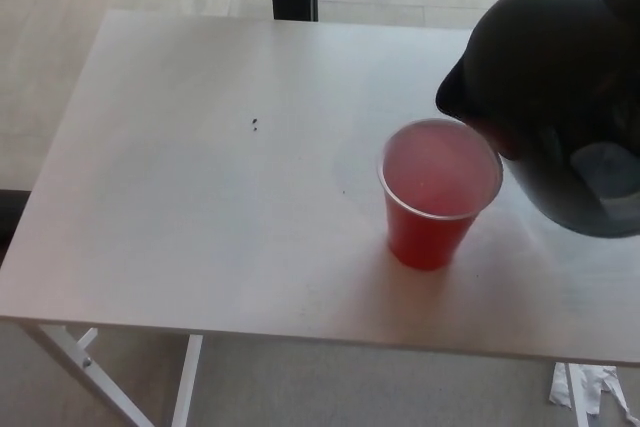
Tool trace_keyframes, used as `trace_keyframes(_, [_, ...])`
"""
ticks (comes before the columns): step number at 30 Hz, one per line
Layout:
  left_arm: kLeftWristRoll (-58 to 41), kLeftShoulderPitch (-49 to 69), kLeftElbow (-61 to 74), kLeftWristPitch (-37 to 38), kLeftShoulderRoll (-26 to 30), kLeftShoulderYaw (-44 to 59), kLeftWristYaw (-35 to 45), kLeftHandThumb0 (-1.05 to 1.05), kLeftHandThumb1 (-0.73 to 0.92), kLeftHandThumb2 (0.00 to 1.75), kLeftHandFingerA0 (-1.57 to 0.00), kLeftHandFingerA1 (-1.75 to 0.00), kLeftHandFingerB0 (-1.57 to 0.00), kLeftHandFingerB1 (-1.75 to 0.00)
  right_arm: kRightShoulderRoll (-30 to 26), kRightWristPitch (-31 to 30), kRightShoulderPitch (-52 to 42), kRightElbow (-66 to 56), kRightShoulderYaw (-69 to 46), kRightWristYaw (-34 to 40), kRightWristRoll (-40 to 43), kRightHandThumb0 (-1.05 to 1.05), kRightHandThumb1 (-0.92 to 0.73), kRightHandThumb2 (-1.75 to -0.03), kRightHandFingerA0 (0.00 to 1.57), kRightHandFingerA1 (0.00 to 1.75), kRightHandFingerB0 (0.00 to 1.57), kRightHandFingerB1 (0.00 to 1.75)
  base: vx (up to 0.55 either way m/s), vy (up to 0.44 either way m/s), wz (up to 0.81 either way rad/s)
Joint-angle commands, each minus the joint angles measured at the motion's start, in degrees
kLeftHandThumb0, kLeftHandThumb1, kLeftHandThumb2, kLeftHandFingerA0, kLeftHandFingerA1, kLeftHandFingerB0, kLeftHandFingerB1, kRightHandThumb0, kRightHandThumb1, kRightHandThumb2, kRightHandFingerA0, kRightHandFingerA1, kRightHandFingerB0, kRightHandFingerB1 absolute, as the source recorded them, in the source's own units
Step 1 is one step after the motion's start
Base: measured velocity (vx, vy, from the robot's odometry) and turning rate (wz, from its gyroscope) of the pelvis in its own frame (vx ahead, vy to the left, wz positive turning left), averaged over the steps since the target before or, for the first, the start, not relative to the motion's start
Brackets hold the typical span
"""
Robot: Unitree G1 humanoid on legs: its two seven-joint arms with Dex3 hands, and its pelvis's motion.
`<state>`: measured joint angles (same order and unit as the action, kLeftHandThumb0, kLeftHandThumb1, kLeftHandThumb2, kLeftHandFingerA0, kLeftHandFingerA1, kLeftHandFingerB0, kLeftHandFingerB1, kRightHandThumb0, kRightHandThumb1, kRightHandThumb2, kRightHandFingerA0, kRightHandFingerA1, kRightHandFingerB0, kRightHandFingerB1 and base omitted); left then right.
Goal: The robot uses its right hand to lift up a kettle kept on the middle of the desk by its handle and tilt it into a glass kept next to it to pour out water
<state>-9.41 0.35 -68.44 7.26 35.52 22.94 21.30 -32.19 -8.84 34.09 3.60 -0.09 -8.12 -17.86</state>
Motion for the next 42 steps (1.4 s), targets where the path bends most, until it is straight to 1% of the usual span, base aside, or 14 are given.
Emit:
trace_keyframes(1, [0.3,-0.2,-0.3,0.8,1.2,-0.4,-0.2,-0.69,0.68,1.05,-0.51,-0.61,-0.33,-0.53,-1.5,1.4,3.8,0.5,0.1,-1.6,-0.5,-0.17,-0.51,-1.17,0.9,1.73,0.82,1.5,0.0,0.0,0.0])
trace_keyframes(5, [0.3,-0.4,-0.4,0.6,1.4,-0.6,-0.4,-0.71,0.86,0.66,-0.58,-0.5,-0.4,-0.4,-1.7,1.2,5.5,1.2,1.1,-2.6,-1.3,-0.13,-0.49,-1.21,0.95,1.7,0.87,1.45,0.0,0.0,0.0])
trace_keyframes(9, [-0.2,-0.8,-0.9,0.4,1.3,-0.2,0.1,-0.73,0.86,0.66,-0.56,-0.5,-0.38,-0.4,-2.1,2.5,6.4,1.7,1.8,-3.4,-1.7,-0.14,-0.42,-1.29,0.97,1.69,0.88,1.49,0.0,0.0,0.0])
trace_keyframes(10, [-0.2,-0.8,-0.6,0.3,1.3,-0.2,0.2,-0.71,0.67,1.05,-0.5,-0.61,-0.32,-0.53,-2.4,3.1,6.7,2.0,2.1,-3.7,-1.9,-0.14,-0.43,-1.29,0.97,1.7,0.87,1.5,0.0,0.0,0.0])
trace_keyframes(15, [-0.4,-1.0,-0.8,0.2,1.2,-0.1,0.1,-0.7,0.68,1.06,-0.51,-0.62,-0.33,-0.54,-3.1,5.4,7.1,2.7,2.6,-4.3,-2.2,-0.14,-0.44,-1.28,0.94,1.75,0.83,1.58,0.0,0.0,0.0])
trace_keyframes(17, [-0.4,-0.9,-0.6,0.3,1.2,-0.1,0.0,-0.7,0.86,0.66,-0.58,-0.51,-0.4,-0.41,-3.9,8.0,7.0,3.4,2.8,-4.3,-2.3,-0.14,-0.45,-1.27,0.93,1.75,0.82,1.58,0.0,0.0,0.0])
trace_keyframes(22, [-0.3,-1.8,-0.6,-0.4,1.8,-0.1,-0.2,-0.69,0.68,1.06,-0.52,-0.63,-0.34,-0.54,-4.3,10.0,8.7,5.3,3.4,-4.5,-2.8,-0.12,-0.44,-1.28,0.97,1.69,0.86,1.53,0.0,0.0,0.0])
trace_keyframes(23, [-0.4,-1.9,-1.0,0.0,1.7,0.0,-0.2,-0.71,0.86,0.66,-0.58,-0.51,-0.4,-0.41,-4.6,12.3,8.8,6.5,3.3,-4.8,-2.0,-0.11,-0.43,-1.29,0.98,1.67,0.89,1.5,0.0,0.0,0.0])
trace_keyframes(25, [-0.5,-1.9,-1.0,0.4,1.7,0.2,0.1,-0.72,0.86,0.66,-0.57,-0.51,-0.39,-0.41,-4.7,13.4,9.2,7.2,3.3,-5.1,-1.7,-0.12,-0.42,-1.3,0.97,1.68,0.89,1.5,0.0,0.0,0.0])
trace_keyframes(26, [-0.5,-1.9,-0.9,0.3,1.7,0.1,0.0,-0.71,0.68,1.06,-0.53,-0.63,-0.36,-0.55,-4.7,14.9,9.2,7.8,3.3,-5.2,-1.4,-0.11,-0.45,-1.23,0.91,1.74,0.83,1.56,0.0,0.0,0.0])
trace_keyframes(39, [0.2,-2.0,-0.4,-0.2,2.1,-0.2,-0.7,-0.7,0.7,1.06,-0.53,-0.62,-0.35,-0.54,-2.4,28.5,11.2,15.7,5.9,-3.9,-1.1,-0.19,-0.57,-1.12,0.89,1.75,0.76,1.64,0.0,0.0,0.0])
trace_keyframes(40, [-0.4,-2.2,-0.6,-0.5,2.1,0.3,-0.3,-0.72,0.87,0.65,-0.61,-0.52,-0.41,-0.41,-2.2,28.6,11.5,15.9,6.1,-3.9,-1.2,-0.22,-0.61,-1.05,0.88,1.75,0.75,1.64,0.0,0.0,0.0])
trace_keyframes(41, [-0.1,-2.0,-0.4,0.2,2.2,0.0,-0.1,-0.71,0.71,1.08,-0.5,-0.62,-0.33,-0.54,-2.1,28.5,11.8,16.0,6.4,-4.0,-1.5,-0.23,-0.62,-1.0,0.88,1.75,0.76,1.58,0.0,0.0,0.0])
trace_keyframes(42, [0.8,-1.6,0.1,1.3,2.5,-0.7,0.0,-0.71,0.71,1.08,-0.5,-0.62,-0.33,-0.54,-2.1,28.5,12.2,16.1,6.8,-4.2,-1.8,-0.23,-0.62,-1.0,0.88,1.75,0.76,1.58,0.0,0.0,0.0])
